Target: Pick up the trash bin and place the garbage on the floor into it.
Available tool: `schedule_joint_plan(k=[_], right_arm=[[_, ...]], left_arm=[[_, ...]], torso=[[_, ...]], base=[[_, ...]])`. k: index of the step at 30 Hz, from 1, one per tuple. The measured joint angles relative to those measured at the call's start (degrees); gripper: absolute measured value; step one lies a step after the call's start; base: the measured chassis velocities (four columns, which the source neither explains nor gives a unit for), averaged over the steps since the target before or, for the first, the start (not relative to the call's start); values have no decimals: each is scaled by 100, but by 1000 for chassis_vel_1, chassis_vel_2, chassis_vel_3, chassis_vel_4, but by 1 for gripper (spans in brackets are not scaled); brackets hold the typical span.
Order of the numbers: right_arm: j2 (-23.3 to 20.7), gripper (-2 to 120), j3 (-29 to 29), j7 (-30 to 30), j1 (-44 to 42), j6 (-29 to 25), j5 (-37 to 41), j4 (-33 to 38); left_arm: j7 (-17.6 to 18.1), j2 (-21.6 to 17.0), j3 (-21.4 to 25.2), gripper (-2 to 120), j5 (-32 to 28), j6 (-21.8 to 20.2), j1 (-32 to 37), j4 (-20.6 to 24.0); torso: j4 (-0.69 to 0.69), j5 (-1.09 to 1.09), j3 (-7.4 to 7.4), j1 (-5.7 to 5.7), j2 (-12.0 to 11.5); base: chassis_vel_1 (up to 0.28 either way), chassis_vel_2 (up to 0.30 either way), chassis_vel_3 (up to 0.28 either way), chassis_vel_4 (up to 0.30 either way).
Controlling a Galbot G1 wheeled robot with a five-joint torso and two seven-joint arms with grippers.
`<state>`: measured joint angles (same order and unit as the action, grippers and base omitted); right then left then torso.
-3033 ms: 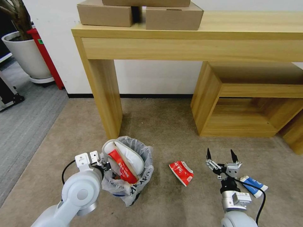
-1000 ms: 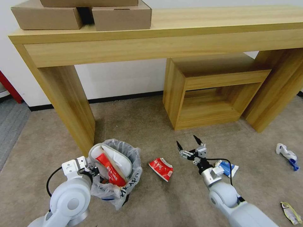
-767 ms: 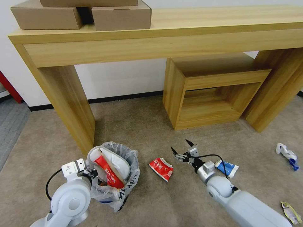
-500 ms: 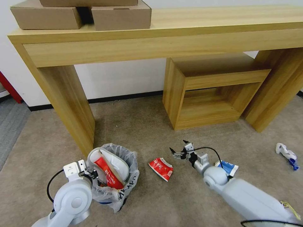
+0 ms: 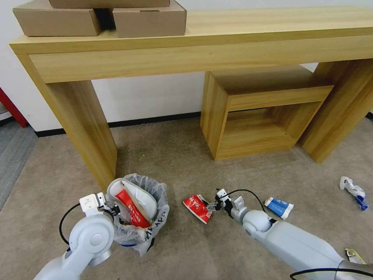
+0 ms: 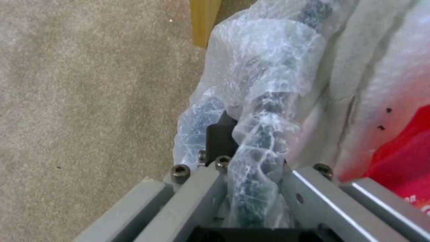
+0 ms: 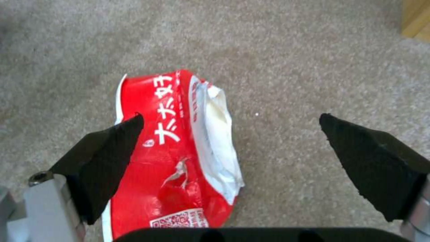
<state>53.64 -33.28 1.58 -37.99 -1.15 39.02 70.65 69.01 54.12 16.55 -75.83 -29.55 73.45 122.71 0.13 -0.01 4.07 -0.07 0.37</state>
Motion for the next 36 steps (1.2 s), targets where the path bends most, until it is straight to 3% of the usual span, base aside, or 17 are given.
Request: schedule_joint_plan(k=[24,36], right_arm=[[990,98,-230,-429,143,-687,-344,-1553],[1084,56,-186,-419,111,-795,-208,-1626]], left_arm=[[4,28,-5,0,120,34,93,-63],[6,4,-95,0,129,41,-1,-123]], torso=[[-1,0,-1,1,0],[0,1,0,1,0]], base=[[0,0,0,0],[0,0,0,0]])
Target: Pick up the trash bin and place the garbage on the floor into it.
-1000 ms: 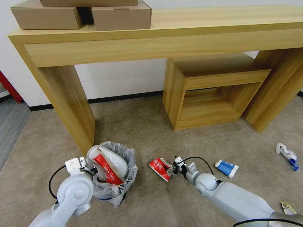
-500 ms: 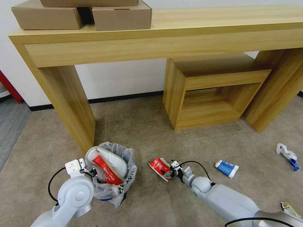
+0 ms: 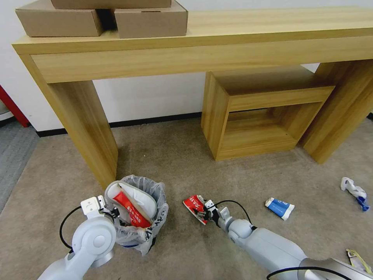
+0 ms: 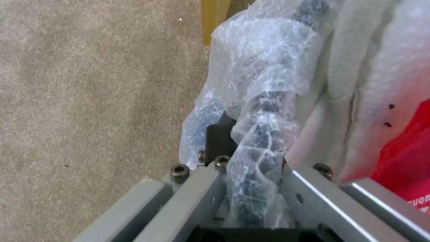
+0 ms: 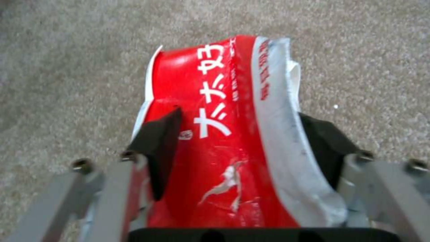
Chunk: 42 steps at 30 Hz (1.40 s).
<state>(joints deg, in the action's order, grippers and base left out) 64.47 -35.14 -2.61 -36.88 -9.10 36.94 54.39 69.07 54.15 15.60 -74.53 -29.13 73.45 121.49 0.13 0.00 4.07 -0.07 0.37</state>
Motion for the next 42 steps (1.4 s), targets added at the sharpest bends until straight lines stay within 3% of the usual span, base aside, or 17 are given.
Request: schedule_joint_plan(k=[16,35,40,42], right_arm=[[-352,0,297,155,-147,10,143,517],[-621,0,655,341,-199,-14,173,1065],[-817,0,1001,421,-126,-20,384,1643],[-1034,0,1316,490,-92,2,486,2242]], left_arm=[[2,-42,-60,0,-117,-25,-91,-4],[34,-69,-35,0,-131,-35,42,133],[46,-66,-27,0,-133,-46,34,140],[51,-70,-25,0,-155,-50,26,145]], torso=[[1,0,1,0,-1],[0,-2,1,-1,-2],[0,1,1,-1,-1],[0,0,1,-1,-1]], base=[[0,0,0,0],[0,0,0,0],[0,0,0,0],[0,0,0,0]])
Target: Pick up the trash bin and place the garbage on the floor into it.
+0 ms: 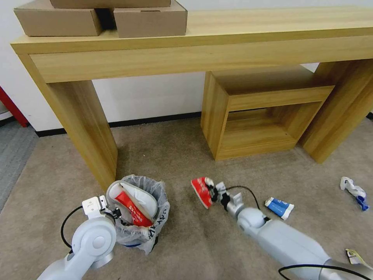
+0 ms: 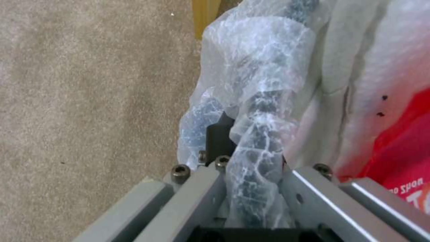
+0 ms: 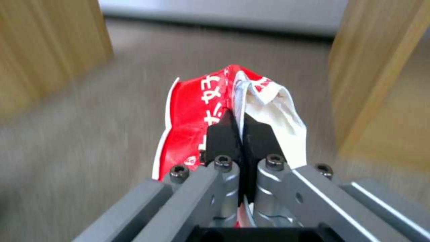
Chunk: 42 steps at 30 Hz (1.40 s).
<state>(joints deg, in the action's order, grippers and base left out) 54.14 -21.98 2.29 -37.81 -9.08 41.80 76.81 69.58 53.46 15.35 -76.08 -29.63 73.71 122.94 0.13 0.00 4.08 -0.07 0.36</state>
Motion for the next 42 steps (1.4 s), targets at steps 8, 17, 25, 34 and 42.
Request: schedule_joint_plan(k=[8,17,25,34,42], right_arm=[[-443,0,498,8,165,9,278,1212],[-548,0,257,121,529,100,640,2260],[-567,0,-264,310,541,362,806,2898],[-541,0,-1049,692,542,640,1077,3395],[-488,0,-1702,850,441,739,1054,3518]], left_arm=[[13,-26,-2,0,-69,-15,-20,81],[17,13,-3,0,-100,-19,-52,55],[28,85,-17,0,-92,-7,-129,-70],[44,49,-8,0,-129,0,-175,-129],[69,96,-6,0,-98,2,-174,-176]], torso=[[2,1,0,0,0],[0,0,-1,0,1],[-1,-2,-1,0,1],[0,1,-1,0,1],[0,-1,-2,0,2]], base=[[0,0,0,0],[0,0,0,0],[0,0,0,0],[0,0,0,0],[0,0,0,0]])
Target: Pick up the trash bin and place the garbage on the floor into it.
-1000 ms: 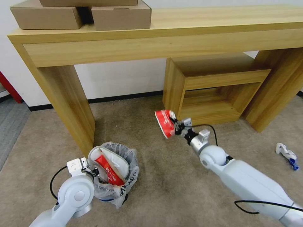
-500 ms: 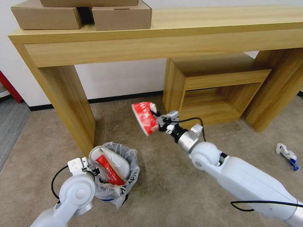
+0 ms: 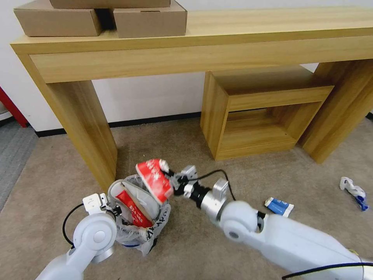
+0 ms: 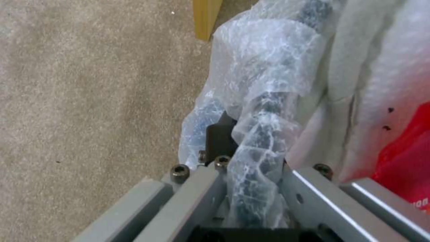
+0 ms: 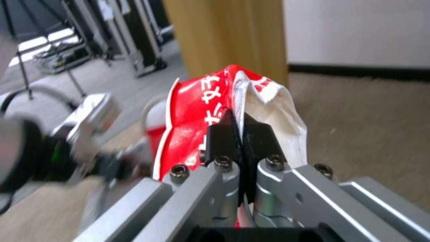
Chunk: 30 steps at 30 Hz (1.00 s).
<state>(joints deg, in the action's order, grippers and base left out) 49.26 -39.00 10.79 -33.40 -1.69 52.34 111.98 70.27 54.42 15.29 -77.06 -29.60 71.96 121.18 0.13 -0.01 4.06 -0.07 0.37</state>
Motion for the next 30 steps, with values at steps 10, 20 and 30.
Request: schedule_joint_plan(k=[10,20,30], right_arm=[[624,0,-699,-14,-80,-127,-310,-988],[1097,0,-899,-78,5,-250,-374,-1704],[974,15,-911,-100,27,-195,-376,-1579]], left_arm=[[19,58,15,0,34,24,78,29],[26,78,-45,0,39,24,83,68],[30,67,-123,0,35,15,11,25]], torso=[[0,0,0,0,0],[-1,-1,1,0,0],[0,-1,0,1,1]], base=[[0,0,0,0],[0,0,0,0],[0,0,0,0]])
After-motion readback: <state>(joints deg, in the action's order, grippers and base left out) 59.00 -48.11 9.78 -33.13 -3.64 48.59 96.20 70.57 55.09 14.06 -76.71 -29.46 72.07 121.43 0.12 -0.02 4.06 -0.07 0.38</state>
